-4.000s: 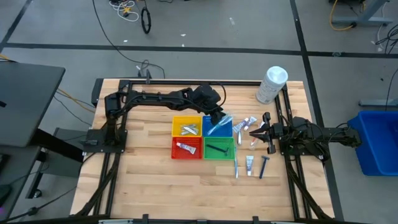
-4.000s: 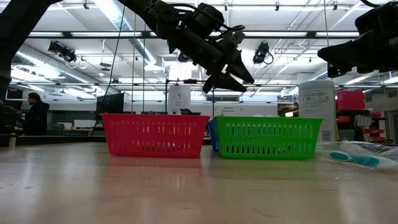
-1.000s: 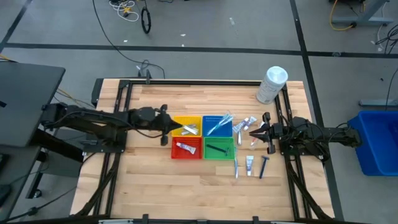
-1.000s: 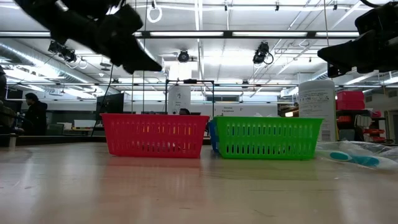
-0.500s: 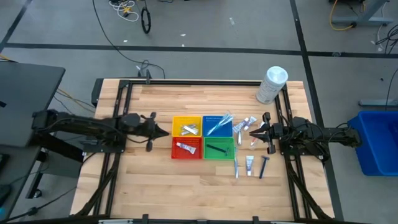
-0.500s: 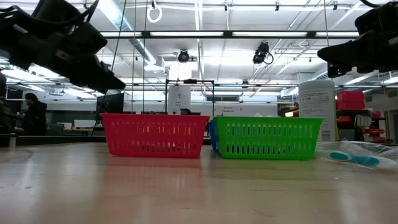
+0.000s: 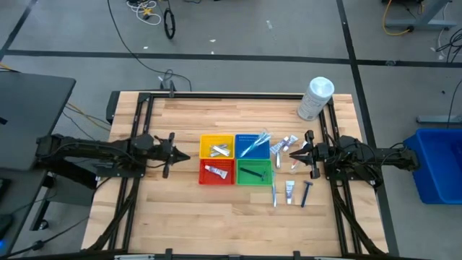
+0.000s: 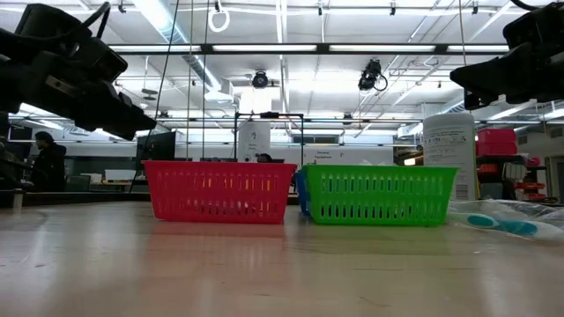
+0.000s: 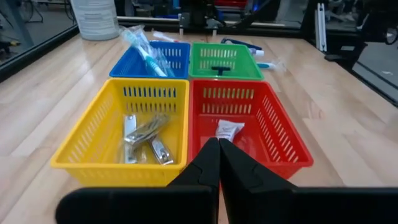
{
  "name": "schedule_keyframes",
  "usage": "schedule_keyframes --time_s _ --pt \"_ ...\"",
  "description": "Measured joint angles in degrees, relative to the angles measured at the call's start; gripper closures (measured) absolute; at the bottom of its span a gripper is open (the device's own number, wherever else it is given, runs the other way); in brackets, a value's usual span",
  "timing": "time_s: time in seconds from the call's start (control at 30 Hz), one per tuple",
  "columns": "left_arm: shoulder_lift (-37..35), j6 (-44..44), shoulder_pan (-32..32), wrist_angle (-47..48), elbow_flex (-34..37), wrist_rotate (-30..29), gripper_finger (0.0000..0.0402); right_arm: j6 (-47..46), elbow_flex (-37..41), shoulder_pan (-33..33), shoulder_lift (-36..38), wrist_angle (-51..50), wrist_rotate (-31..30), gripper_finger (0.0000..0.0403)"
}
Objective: Pick & Place Travel size toiletries
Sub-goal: Put the top right toothpaste into the red bin
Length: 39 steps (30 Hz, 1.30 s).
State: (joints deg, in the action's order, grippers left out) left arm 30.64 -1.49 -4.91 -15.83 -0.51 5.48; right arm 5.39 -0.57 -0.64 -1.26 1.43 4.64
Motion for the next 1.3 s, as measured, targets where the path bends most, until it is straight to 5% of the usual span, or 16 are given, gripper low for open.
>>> schedule_keyframes --time_s 0.73,1.3 --pt "-18.2 0.3 0.0 12.8 0.0 0.3 0.0394 0.0 0.0 0.0 0.0 0.0 0.0 0.0362" --pt "-27.3 0.9 0.0 13.3 0.1 0.1 0.0393 0.0 0.0 0.0 0.0 0.0 0.0 0.0362"
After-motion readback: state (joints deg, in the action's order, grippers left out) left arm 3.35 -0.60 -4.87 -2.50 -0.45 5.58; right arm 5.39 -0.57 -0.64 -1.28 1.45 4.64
